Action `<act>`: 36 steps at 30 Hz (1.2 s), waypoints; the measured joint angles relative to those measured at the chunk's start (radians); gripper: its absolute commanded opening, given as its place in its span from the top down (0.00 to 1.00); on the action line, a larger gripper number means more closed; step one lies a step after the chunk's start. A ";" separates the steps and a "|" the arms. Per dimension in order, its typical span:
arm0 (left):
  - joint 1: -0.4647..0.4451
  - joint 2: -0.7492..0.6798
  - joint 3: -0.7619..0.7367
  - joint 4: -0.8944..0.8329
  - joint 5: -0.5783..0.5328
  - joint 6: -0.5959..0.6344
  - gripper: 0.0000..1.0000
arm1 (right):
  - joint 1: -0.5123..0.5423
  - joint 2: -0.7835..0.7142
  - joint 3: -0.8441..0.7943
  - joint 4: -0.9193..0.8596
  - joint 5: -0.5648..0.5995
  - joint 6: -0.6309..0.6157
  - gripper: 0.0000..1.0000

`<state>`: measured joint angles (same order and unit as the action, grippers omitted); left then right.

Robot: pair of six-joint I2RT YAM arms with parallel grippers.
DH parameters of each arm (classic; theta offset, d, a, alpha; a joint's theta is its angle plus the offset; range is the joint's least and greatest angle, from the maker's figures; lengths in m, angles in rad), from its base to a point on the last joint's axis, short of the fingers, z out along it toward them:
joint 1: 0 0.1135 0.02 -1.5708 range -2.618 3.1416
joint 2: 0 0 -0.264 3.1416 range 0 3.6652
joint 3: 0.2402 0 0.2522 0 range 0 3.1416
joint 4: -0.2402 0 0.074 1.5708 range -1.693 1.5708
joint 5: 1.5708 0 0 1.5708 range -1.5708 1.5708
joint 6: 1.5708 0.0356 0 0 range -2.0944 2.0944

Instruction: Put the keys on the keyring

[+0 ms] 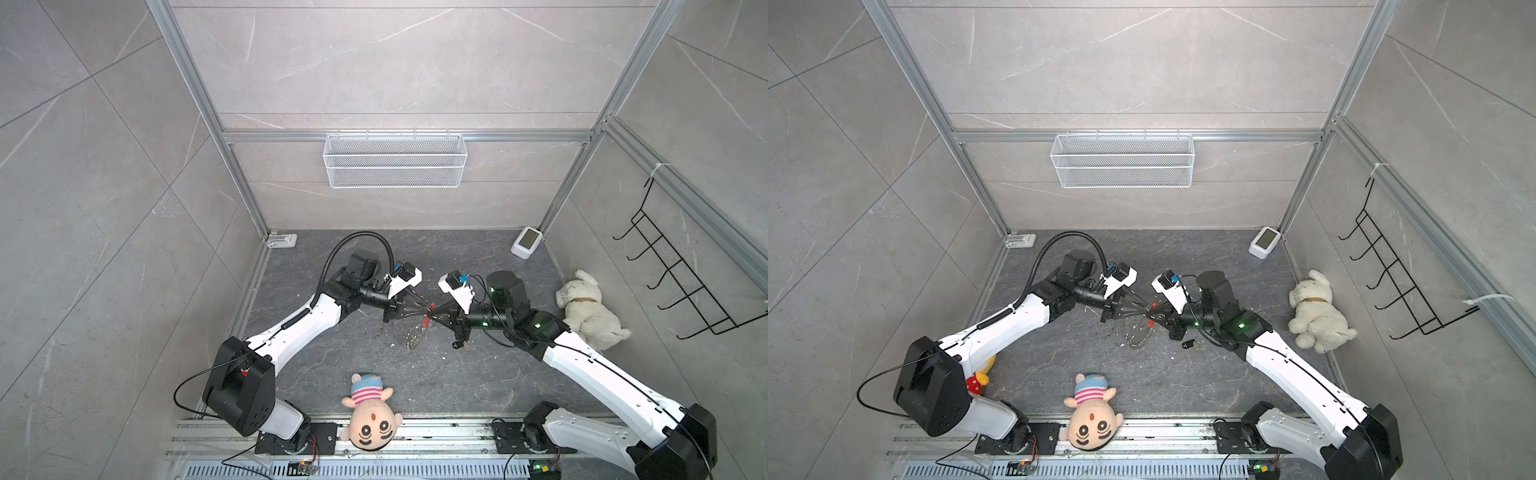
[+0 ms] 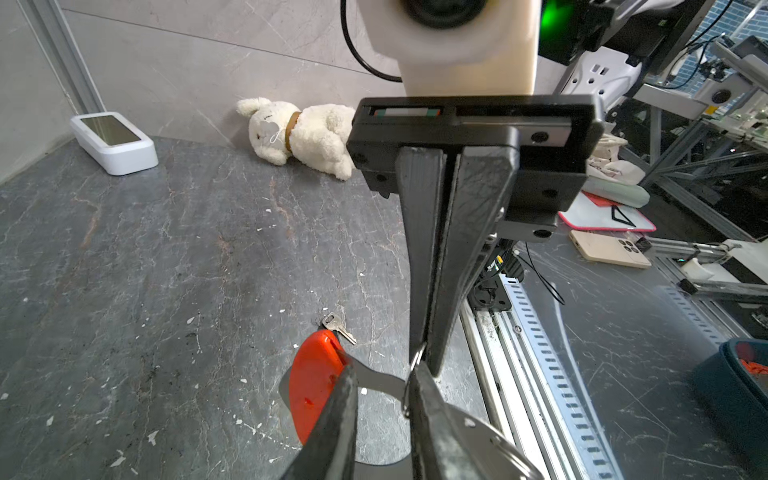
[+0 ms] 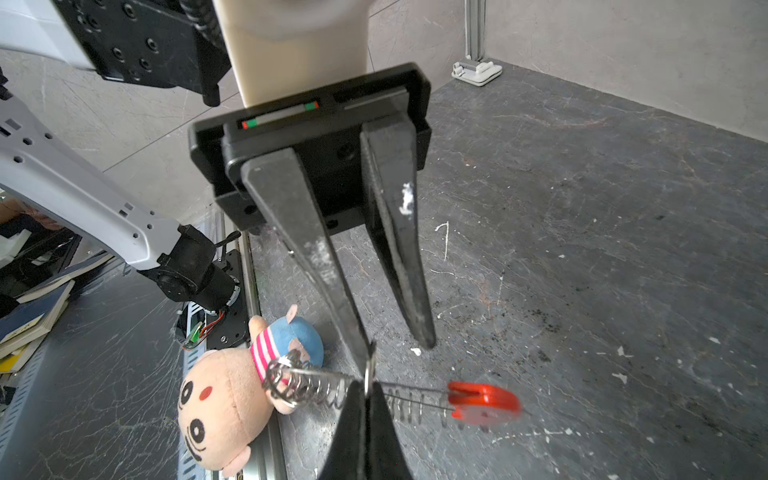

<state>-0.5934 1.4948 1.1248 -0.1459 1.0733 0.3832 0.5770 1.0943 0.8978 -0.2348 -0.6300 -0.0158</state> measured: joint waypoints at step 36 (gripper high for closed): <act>-0.005 -0.091 -0.315 0.446 -0.221 -0.323 1.00 | 0.010 -0.307 -0.236 -0.142 0.603 0.339 0.71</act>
<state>-0.5983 1.4036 0.8097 0.3004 0.8520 0.0597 0.5869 0.7876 0.6621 -0.3767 -0.0273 0.3233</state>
